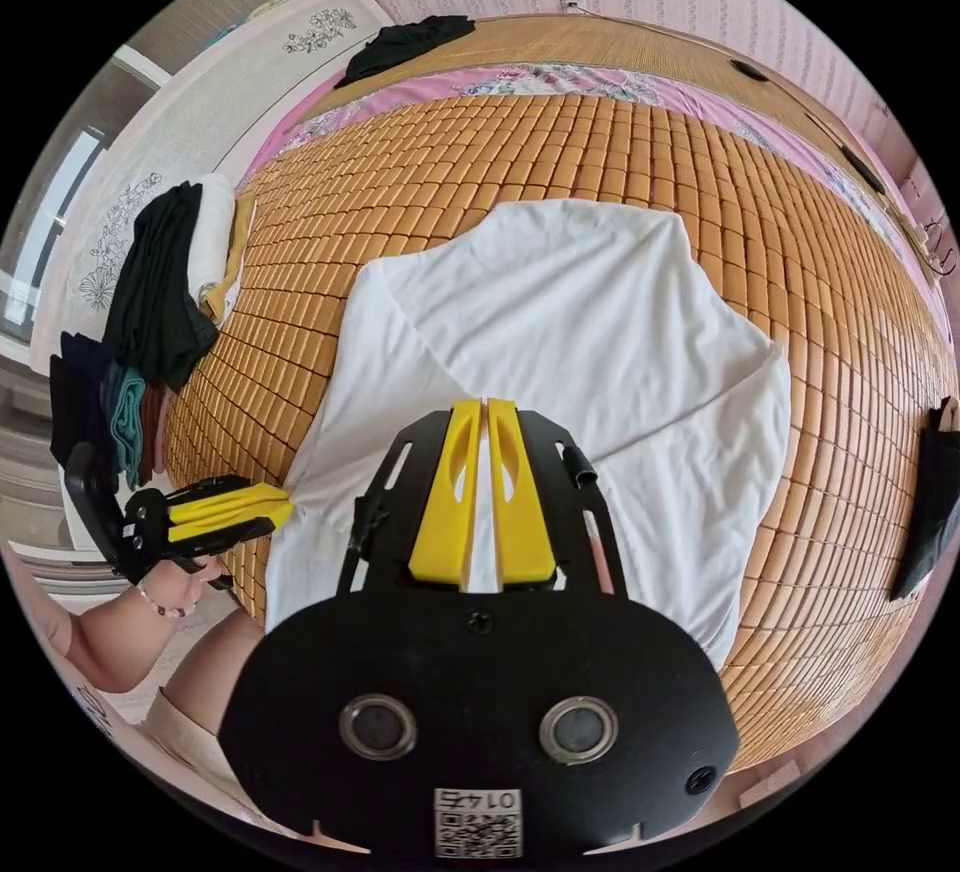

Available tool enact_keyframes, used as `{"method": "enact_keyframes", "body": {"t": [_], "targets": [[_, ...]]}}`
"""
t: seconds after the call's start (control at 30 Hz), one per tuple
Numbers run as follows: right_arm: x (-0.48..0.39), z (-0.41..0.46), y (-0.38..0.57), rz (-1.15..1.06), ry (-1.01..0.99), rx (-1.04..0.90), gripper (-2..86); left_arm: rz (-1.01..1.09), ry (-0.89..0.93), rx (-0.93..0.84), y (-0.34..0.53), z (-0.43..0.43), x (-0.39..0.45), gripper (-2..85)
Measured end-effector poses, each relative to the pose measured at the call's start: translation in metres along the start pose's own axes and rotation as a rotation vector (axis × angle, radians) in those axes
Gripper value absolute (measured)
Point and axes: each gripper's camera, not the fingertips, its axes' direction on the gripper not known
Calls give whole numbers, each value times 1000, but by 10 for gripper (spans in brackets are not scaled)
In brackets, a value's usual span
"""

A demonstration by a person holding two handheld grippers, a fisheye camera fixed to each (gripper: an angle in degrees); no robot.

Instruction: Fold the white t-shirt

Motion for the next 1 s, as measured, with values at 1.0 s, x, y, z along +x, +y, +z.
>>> {"method": "enact_keyframes", "body": {"t": [1.0], "targets": [[176,-149,-64,49,111,210,3,30,-75,20,-229,9,-72,-10]]}}
